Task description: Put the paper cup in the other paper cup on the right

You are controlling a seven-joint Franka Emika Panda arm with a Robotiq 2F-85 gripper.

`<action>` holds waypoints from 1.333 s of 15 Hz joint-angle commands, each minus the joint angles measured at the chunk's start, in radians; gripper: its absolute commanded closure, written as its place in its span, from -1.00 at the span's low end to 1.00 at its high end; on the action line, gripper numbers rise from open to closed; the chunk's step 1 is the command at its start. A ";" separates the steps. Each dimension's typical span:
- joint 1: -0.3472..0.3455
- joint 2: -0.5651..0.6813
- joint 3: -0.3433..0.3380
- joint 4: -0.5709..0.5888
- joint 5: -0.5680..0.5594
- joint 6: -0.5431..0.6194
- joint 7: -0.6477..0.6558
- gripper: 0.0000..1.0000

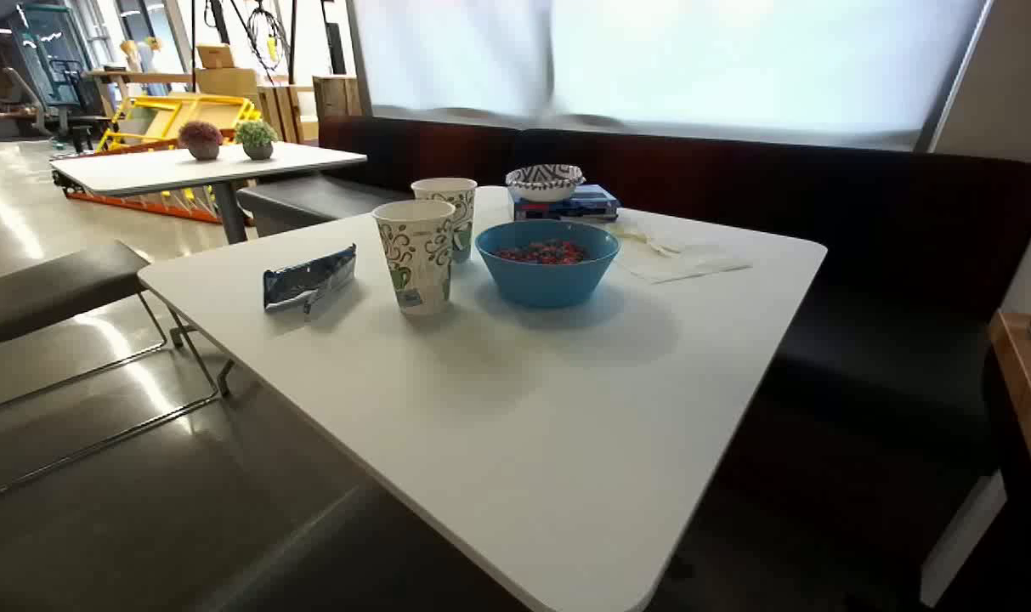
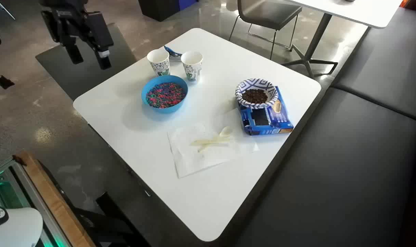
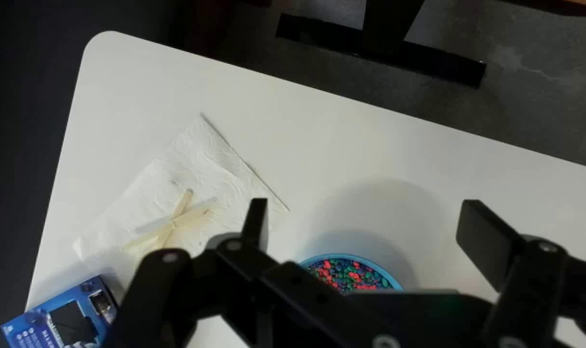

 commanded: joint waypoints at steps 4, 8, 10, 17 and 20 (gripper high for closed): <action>0.015 0.001 -0.013 0.002 -0.003 -0.002 0.003 -1.00; 0.015 0.001 -0.013 0.002 -0.003 -0.002 0.003 -1.00; 0.015 0.001 -0.013 0.002 -0.003 -0.002 0.003 -1.00; 0.015 0.001 -0.013 0.002 -0.003 -0.002 0.003 -1.00; 0.017 0.037 -0.017 0.027 0.007 -0.004 -0.013 -1.00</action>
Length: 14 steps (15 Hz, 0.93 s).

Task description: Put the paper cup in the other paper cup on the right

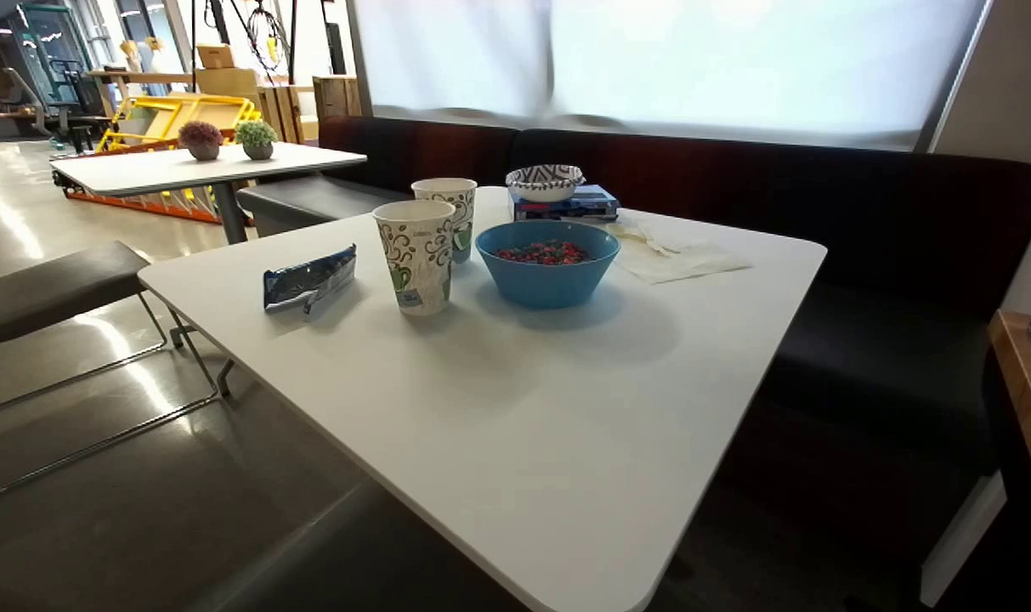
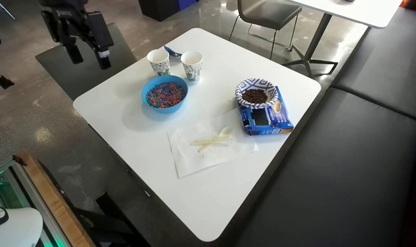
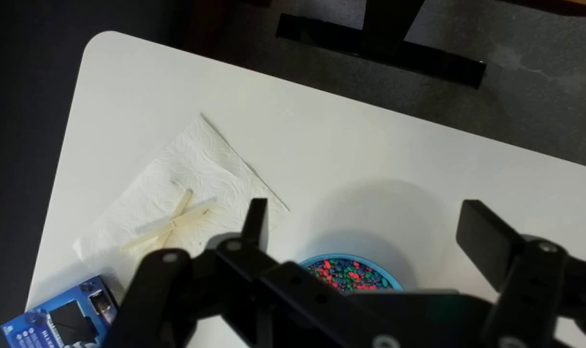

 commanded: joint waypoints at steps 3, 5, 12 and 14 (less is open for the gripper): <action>0.035 0.107 -0.029 0.067 0.032 0.027 -0.133 -1.00; 0.045 0.166 -0.039 0.100 0.061 0.045 -0.240 -1.00; 0.017 0.356 -0.062 0.259 0.222 0.010 -0.609 -1.00; 0.006 0.379 -0.060 0.285 0.275 -0.011 -0.638 -1.00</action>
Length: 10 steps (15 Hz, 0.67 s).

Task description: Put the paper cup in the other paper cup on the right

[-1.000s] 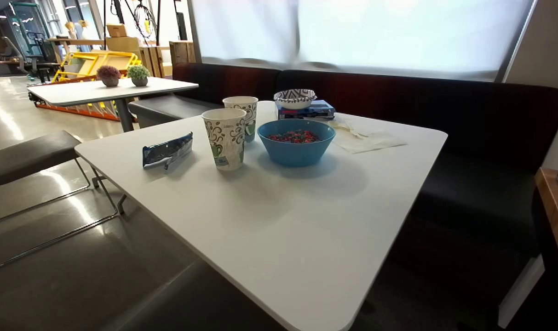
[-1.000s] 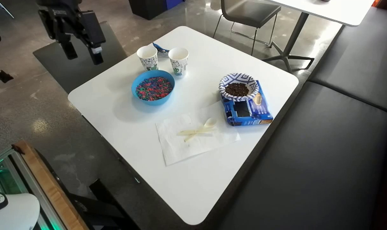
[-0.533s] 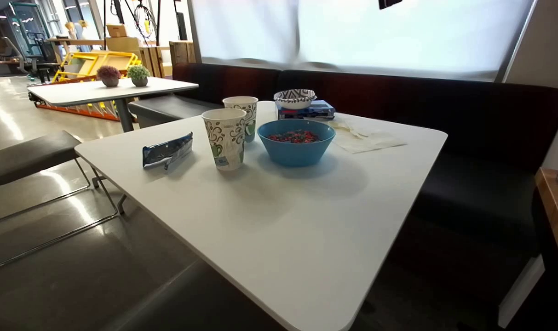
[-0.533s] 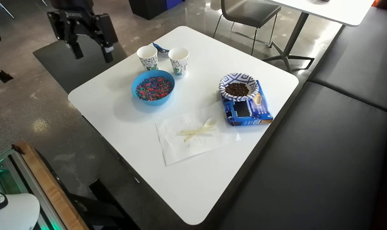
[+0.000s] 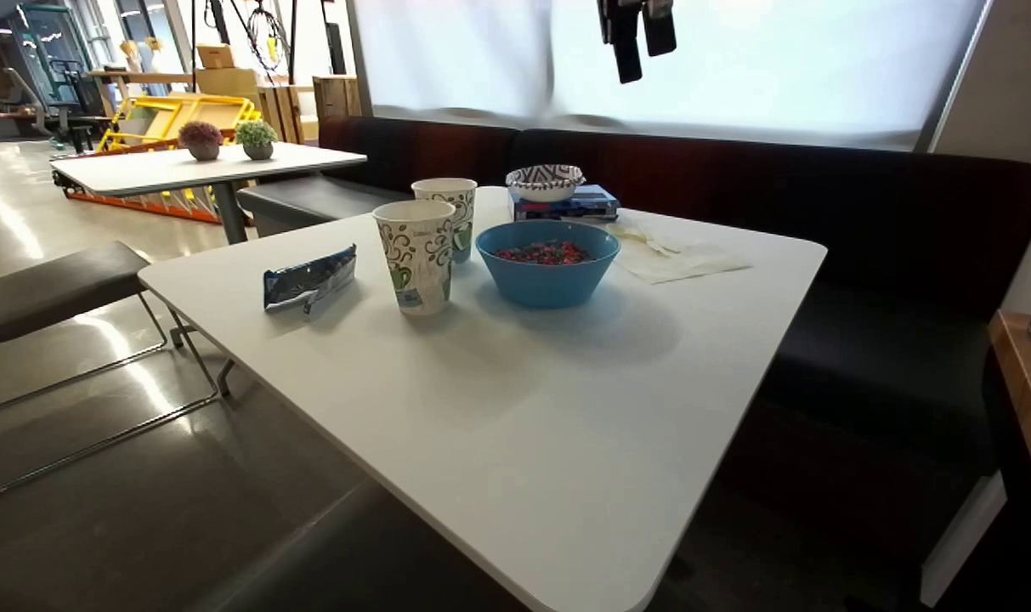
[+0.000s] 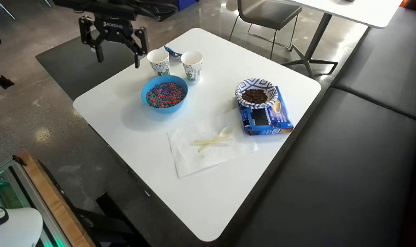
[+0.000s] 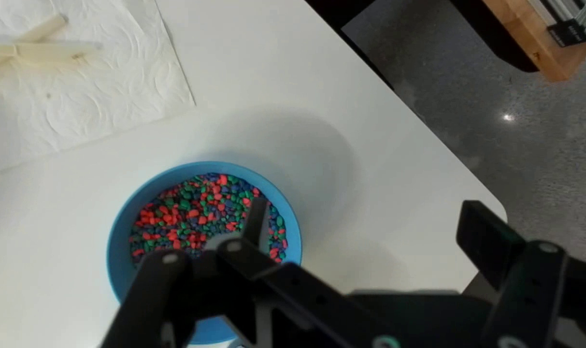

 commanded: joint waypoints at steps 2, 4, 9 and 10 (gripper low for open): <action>-0.017 0.057 0.008 0.065 0.125 -0.037 -0.034 -1.00; -0.007 0.040 0.019 0.025 0.163 0.039 0.044 -1.00; 0.021 -0.012 0.058 -0.070 0.204 0.372 0.158 -1.00; 0.030 -0.014 0.065 -0.072 0.138 0.416 0.178 -1.00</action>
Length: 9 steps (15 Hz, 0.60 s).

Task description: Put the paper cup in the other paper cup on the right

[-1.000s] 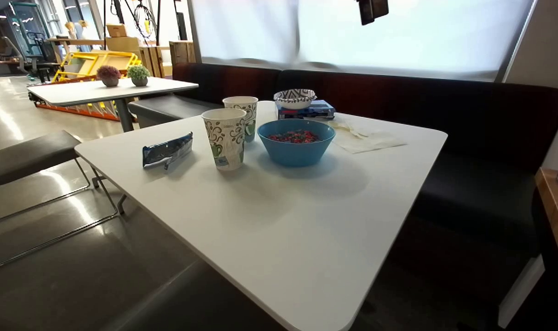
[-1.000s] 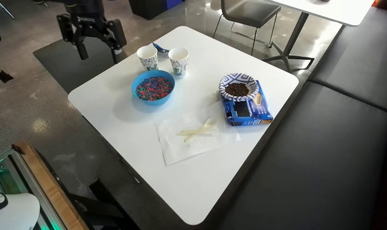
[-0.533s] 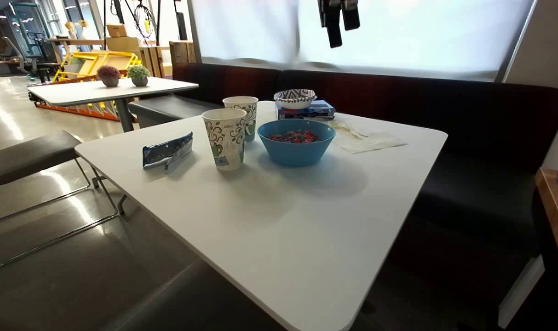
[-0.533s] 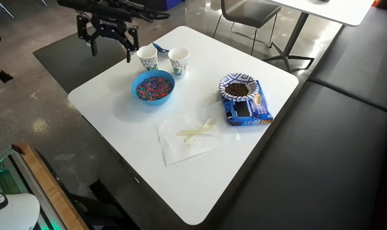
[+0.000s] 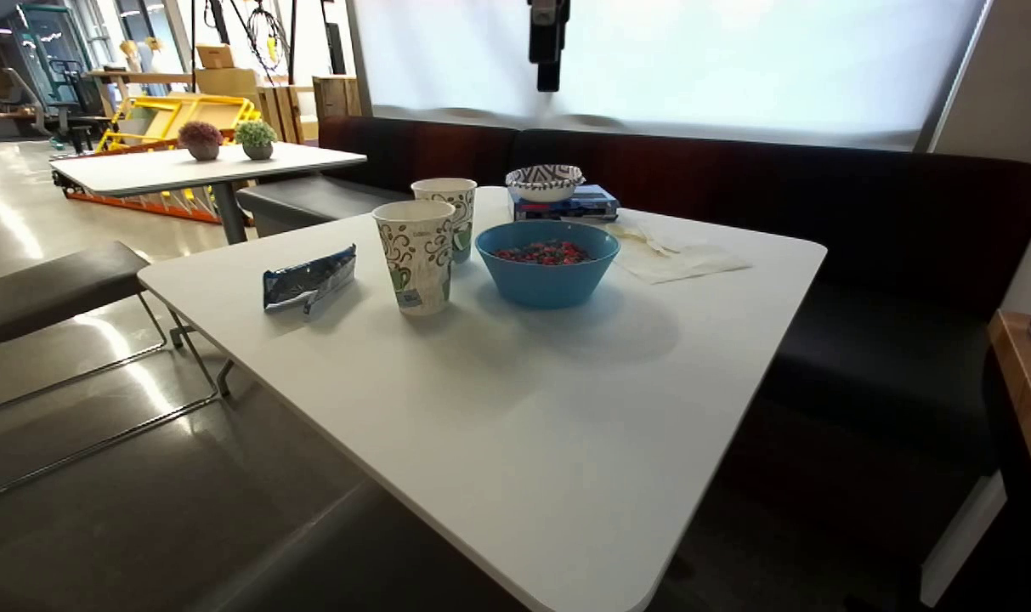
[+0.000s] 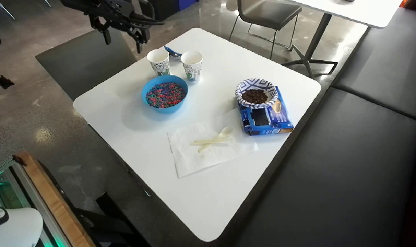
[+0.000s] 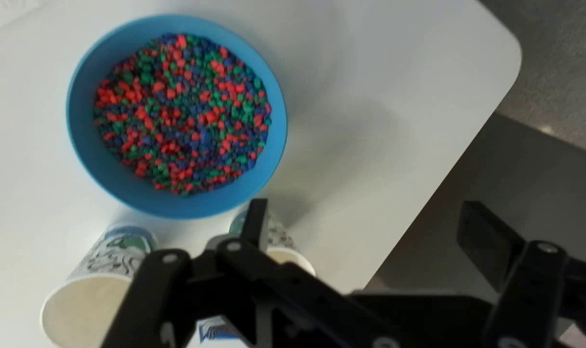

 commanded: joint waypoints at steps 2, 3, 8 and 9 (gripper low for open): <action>0.012 -0.011 0.015 -0.019 -0.030 0.099 0.027 -1.00; 0.016 -0.017 0.019 -0.024 -0.038 0.114 0.034 -1.00; 0.024 -0.011 0.022 -0.025 -0.063 0.144 0.057 -1.00; 0.030 0.003 0.027 -0.023 -0.077 0.163 0.072 -1.00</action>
